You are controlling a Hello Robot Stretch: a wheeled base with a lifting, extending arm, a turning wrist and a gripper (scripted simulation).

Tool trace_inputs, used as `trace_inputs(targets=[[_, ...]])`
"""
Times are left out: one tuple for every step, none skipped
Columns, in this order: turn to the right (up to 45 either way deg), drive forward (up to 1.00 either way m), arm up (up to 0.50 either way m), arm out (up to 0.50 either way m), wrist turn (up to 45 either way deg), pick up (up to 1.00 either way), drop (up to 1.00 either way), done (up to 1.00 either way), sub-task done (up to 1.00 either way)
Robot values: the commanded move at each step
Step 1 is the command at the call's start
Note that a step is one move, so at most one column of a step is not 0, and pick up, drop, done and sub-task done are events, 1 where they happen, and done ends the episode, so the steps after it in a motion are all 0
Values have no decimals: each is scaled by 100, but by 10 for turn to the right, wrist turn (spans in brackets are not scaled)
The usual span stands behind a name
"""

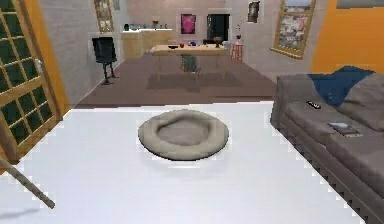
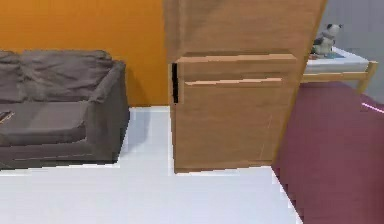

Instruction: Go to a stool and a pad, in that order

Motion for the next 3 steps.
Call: trace_inputs(targets=[[-300,0,0,0,0,0,0,0,0],[0,100,0,0,0,0,0,0,0],[-30,0,0,0,0,0,0,0,0]])
